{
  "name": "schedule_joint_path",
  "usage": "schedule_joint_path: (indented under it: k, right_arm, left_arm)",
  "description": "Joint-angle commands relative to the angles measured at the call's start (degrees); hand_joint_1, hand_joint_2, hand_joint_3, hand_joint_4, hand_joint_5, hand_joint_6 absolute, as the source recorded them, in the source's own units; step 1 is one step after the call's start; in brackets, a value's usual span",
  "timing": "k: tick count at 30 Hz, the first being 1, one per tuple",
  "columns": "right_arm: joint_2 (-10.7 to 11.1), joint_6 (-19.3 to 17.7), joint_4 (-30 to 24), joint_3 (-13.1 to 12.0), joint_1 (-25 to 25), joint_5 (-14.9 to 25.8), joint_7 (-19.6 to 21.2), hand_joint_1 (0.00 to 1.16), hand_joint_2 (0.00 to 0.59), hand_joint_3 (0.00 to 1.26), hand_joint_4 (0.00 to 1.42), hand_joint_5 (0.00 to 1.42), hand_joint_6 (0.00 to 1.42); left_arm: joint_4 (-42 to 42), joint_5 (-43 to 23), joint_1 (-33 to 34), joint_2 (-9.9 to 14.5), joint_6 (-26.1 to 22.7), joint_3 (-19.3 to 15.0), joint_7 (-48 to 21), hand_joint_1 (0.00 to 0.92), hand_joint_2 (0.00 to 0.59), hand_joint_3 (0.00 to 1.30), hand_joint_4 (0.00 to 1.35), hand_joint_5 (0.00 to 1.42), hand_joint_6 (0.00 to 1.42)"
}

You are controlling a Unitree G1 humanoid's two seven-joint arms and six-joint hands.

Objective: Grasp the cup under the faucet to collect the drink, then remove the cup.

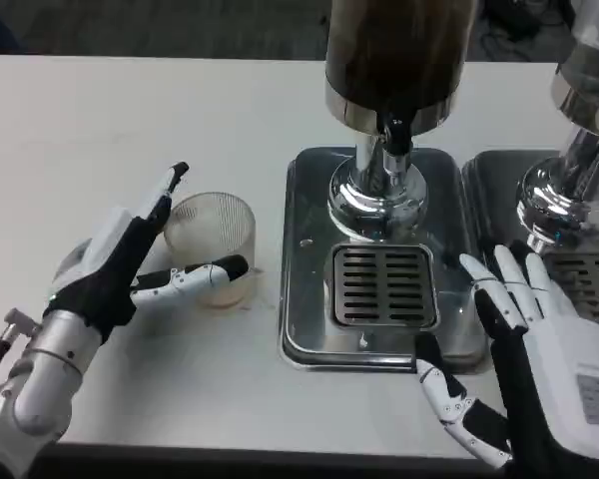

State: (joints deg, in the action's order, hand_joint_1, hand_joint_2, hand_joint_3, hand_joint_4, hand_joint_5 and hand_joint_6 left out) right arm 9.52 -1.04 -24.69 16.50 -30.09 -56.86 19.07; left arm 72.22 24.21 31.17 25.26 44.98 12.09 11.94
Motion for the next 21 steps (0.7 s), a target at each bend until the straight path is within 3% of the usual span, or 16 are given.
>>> schedule_joint_path:
  k: [1,10,14,21]
  right_arm:
    - [-0.4,0.4,-0.77,0.05,-0.61,0.39,0.08,0.41,0.453,0.19,0.05,0.0,0.08]
    - [-0.79,0.51,-0.99,0.15,-0.84,0.85,-0.19,0.41,0.453,0.19,0.06,0.0,0.09]
    - [-0.87,0.66,-0.93,0.01,-0.97,1.22,-0.25,0.41,0.452,0.19,0.06,0.0,0.09]
    - [-0.79,0.61,-0.86,-0.2,-1.03,1.54,-0.32,0.41,0.45,0.19,0.06,0.0,0.09]
  left_arm:
    - [0.7,0.87,0.48,-0.44,-1.37,1.03,-0.99,0.3,0.029,0.0,0.0,0.22,0.21]
    - [0.63,1.97,0.63,-0.65,-1.8,2.45,0.64,0.388,0.048,0.0,0.0,0.27,0.26]
    - [0.73,1.38,0.54,-1.05,-1.36,2.34,0.2,0.439,0.06,0.07,0.04,0.32,0.32]
    - [0.34,-0.72,-0.33,-2.36,0.46,1.15,0.36,0.501,0.091,0.33,0.32,0.6,0.66]
